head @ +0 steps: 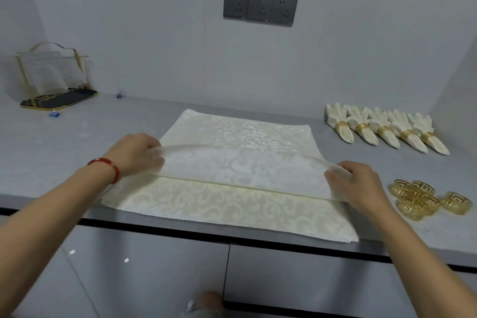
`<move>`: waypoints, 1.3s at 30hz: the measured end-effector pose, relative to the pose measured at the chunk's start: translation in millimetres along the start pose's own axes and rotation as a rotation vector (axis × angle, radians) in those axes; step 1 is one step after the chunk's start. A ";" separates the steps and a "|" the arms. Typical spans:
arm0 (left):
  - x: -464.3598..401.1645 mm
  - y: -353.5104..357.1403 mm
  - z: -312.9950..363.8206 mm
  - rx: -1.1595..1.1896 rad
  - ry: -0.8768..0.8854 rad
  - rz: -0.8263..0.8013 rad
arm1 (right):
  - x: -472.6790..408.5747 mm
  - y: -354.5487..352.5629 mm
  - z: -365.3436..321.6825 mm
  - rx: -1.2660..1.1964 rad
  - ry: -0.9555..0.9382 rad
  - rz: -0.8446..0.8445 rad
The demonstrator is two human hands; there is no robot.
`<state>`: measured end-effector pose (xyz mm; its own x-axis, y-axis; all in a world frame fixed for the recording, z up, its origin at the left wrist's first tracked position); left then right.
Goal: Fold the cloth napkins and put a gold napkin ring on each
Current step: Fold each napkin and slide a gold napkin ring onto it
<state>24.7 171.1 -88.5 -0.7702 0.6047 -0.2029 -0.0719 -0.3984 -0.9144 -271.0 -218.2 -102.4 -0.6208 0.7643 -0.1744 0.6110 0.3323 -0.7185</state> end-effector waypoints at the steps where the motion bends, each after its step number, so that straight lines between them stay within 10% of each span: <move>1: 2.4 -3.9 -8.2 0.166 -0.054 0.078 | -1.6 1.7 6.3 -0.099 0.064 0.021; 4: 13.6 -4.4 -23.8 0.493 -0.171 0.196 | -2.4 5.7 16.5 -0.187 0.132 0.084; 12: 2.6 -0.5 -45.4 0.479 -0.182 -0.115 | -2.5 -2.7 5.3 0.098 0.013 -0.141; 28: -168.8 48.2 -55.2 0.046 -0.224 0.016 | -188.6 72.0 8.7 0.147 0.066 -0.056; 39: -182.7 58.8 -90.7 0.306 -0.145 0.074 | -215.8 76.4 28.1 0.229 0.096 -0.073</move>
<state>218.6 99.8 -137.0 -0.8607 0.4712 -0.1928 -0.1823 -0.6388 -0.7475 -104.2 -373.3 -138.6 -0.6029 0.7956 -0.0597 0.4322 0.2628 -0.8626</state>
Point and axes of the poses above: each hand's wrist, its own x-axis away from the middle knuckle, its own y-axis out of the palm, z = x × y, the point moved 5 cm from there along -x, towards the middle knuckle, and after that the axes turned 5 degrees about y, right-handed, at the moved point
